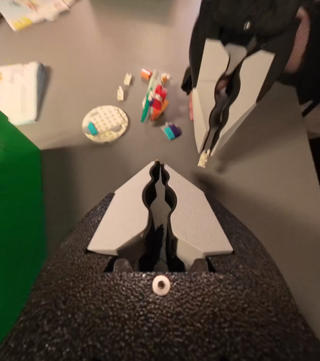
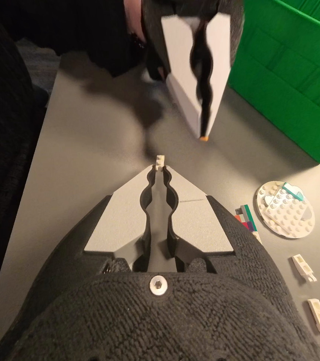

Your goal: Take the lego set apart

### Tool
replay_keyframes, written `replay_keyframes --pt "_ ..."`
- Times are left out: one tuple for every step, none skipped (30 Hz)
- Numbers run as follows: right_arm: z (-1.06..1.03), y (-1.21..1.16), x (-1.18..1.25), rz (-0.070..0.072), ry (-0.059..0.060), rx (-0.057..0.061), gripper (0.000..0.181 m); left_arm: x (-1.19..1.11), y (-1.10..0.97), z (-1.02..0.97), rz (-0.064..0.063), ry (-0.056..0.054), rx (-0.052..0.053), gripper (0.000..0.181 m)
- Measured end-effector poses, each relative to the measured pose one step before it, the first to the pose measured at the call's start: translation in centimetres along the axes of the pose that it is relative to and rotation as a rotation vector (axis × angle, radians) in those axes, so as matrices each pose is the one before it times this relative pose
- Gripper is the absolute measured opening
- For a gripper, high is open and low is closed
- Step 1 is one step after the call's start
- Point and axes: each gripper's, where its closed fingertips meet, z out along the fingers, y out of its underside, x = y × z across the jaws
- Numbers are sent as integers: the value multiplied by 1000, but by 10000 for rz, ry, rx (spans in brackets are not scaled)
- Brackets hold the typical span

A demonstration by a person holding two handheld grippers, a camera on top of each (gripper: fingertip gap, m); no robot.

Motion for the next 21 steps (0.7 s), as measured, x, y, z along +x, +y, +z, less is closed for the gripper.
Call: replay_keyframes --pt "4 2 -2 5 -8 -3 6 -503 -945 -912 134 -309 285 0" --pt "-8 1 0 9 -7 6 6 -774 -992 -1130 184 -426 244 0" --pt "-17 -14 6 13 -6 16 6 -1161 -1118 -1354 209 -600 249 0" --pt "-20 -27 2 18 -7 19 6 -1569 -1160 -1479 187 -729 248 0" --pt "-11 -14 6 16 -6 12 6 -2017 -1040 -1488 73 -837 171 0" --pt "9 10 2 3 -5 -3 6 -2432 -767 -1353 -57 -939 44 0" --pt "16 17 -18 -14 -3 -18 6 -2483 -368 -1052 -87 -850 -99 0" --pt "22 27 -20 -29 2 -22 6 -2377 271 -646 -177 -678 -351 0" --pt "19 25 -32 -34 6 -21 6 -2167 1039 -198 -331 -479 -669 0" --pt "12 17 -24 -26 2 -17 6 -1874 1594 264 -467 -266 -869 0" --pt "19 10 -16 -13 -1 -13 6 -1362 1832 650 -518 52 -912 0" --pt "1 18 -1 -9 3 -9 6 -1089 1543 895 -459 195 -701 1" --pt "15 7 -14 -14 2 -8 6 -1067 991 962 -352 109 -352 1" --pt "1 3 -18 -17 -1 -7 6 -515 762 933 -178 313 -272 0" --pt "14 7 -14 -8 -2 -6 6 -135 762 867 -111 425 -348 0" --pt "3 4 4 7 -3 -5 6 -522 892 787 -137 110 -524 0" --pt "-2 19 9 12 -1 -4 6 -868 936 676 32 -203 -616 0" --pt "6 -1 7 2 4 -3 6 -793 773 621 142 -246 -549 0" --pt "3 -1 -10 -13 7 -5 6 -519 395 584 73 -138 -342 0" --pt "9 9 -19 -20 4 -7 6 -39 0 524 22 117 -109 0" --pt "12 11 -7 -10 2 -8 6 198 -230 442 -78 243 39 0"
